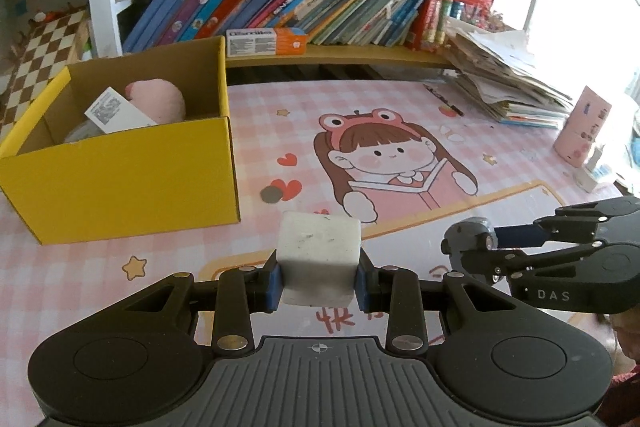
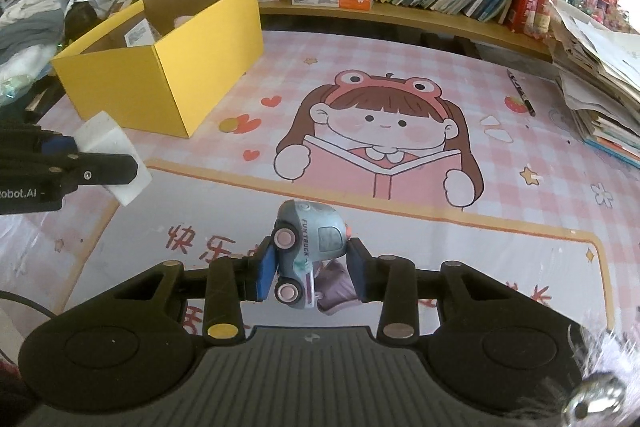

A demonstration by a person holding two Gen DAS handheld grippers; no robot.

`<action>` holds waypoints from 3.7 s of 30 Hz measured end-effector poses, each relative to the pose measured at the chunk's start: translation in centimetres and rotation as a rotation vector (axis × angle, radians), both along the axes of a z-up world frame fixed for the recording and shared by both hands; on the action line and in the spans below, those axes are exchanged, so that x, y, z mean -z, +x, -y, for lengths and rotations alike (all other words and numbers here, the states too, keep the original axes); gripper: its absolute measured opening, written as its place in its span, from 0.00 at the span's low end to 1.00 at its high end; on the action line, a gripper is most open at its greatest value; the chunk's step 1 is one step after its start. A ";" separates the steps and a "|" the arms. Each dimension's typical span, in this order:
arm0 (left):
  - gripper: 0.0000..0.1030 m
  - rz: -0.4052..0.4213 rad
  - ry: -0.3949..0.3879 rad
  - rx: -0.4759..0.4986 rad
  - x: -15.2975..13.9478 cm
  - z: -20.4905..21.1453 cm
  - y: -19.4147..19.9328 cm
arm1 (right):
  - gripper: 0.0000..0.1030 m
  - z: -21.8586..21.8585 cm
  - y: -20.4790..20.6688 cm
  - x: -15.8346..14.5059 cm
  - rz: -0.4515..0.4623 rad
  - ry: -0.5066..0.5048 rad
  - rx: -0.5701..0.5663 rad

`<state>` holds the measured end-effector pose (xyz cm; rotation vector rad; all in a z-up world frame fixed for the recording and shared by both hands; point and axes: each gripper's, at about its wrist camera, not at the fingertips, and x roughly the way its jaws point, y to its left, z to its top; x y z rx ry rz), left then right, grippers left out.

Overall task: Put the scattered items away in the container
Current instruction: 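Carry the white cube with the left tool while the right tool carries the toy car to the box, then lower the cube into the box and open the left tool while the right tool releases the car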

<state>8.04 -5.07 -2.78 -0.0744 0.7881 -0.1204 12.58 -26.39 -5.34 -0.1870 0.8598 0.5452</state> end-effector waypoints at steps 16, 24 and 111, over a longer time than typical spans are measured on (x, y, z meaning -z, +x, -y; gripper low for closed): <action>0.32 0.026 -0.055 0.077 -0.9 -7.9 -2.1 | 0.34 -8.2 -3.8 -1.8 0.032 -0.038 0.046; 0.32 0.053 -0.052 0.086 -1.5 -11.6 -3.1 | 0.34 -12.1 -5.0 -2.1 0.044 -0.033 0.049; 0.62 0.123 -0.007 0.008 -1.3 -22.1 10.4 | 0.34 -33.1 18.0 -5.5 0.204 -0.070 -0.216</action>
